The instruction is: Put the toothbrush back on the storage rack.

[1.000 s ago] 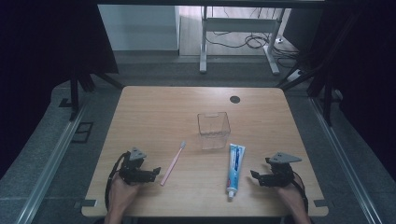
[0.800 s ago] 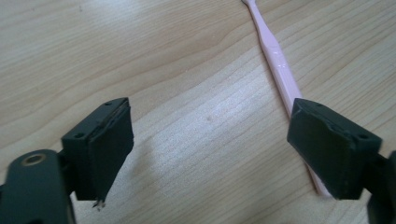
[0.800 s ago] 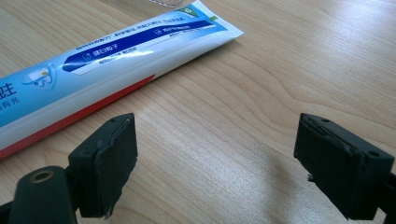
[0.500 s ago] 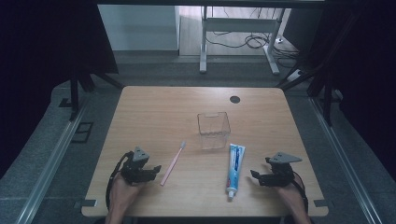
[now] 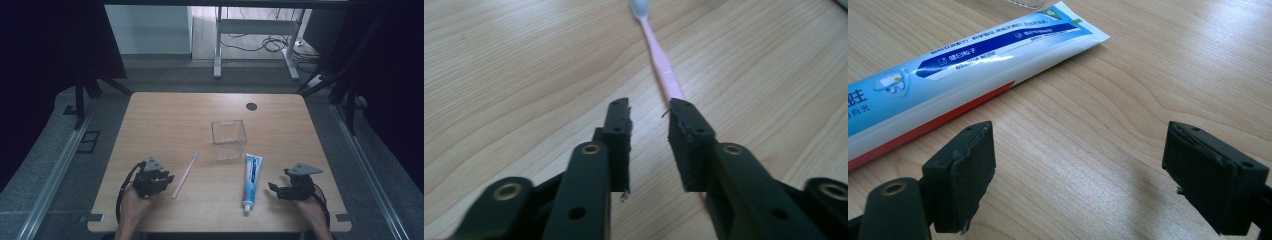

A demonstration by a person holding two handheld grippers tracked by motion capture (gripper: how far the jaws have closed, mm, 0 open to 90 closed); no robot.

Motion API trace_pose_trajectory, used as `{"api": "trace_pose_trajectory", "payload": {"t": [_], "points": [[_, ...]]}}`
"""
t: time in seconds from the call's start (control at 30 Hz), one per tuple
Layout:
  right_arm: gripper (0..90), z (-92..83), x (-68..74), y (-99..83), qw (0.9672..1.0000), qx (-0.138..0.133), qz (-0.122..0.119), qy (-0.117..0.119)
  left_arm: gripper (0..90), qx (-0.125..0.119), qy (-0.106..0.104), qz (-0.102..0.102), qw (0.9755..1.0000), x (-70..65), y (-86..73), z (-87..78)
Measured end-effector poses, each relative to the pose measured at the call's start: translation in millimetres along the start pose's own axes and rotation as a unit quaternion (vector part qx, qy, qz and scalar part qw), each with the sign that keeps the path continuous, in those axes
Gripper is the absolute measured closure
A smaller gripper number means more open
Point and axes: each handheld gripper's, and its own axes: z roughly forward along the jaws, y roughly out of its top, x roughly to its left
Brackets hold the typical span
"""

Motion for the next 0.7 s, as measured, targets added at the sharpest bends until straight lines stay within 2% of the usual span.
{"api": "trace_pose_trajectory", "payload": {"t": [0.07, 0.13, 0.2, 0.23, 0.27, 0.47, 0.7], "points": [[14.4, 0.1, 0.1, 0.0, 1.0, 0.001, 0.0, 0.0, 73.3, 0.002, -0.001, 0.004, 1.0, -1.3, 0.8, 0.8], [14.6, 0.7, 0.3, -0.2, 1.0, 0.003, -0.002, 0.001, 80.6, 0.006, -0.005, 0.015, 0.9999, -5.8, 2.9, 3.2], [14.6, 0.9, 0.5, -0.2, 1.0, 0.003, -0.002, 0.002, 85.1, 0.006, -0.007, 0.017, 0.9998, -7.3, 3.6, 3.7], [14.6, 0.9, 0.5, -0.2, 1.0, 0.003, -0.002, 0.002, 85.1, 0.006, -0.011, 0.02, 0.9997, -8.4, 4.5, 4.1], [14.6, 1.0, 0.6, -0.2, 1.0, 0.003, -0.002, 0.002, 88.5, 0.003, -0.024, 0.021, 0.9995, -9.9, 5.9, 5.0], [14.6, 1.0, 0.7, 0.0, 1.0, 0.002, -0.003, 0.002, 89.6, 0.009, -0.037, 0.027, 0.9989, -14.3, 8.2, 8.8], [14.8, 1.9, 1.5, 0.2, 1.0, 0.003, -0.005, 0.004, 89.6, 0.013, -0.036, 0.033, 0.9987, -21.3, 11.9, 15.8]]}}
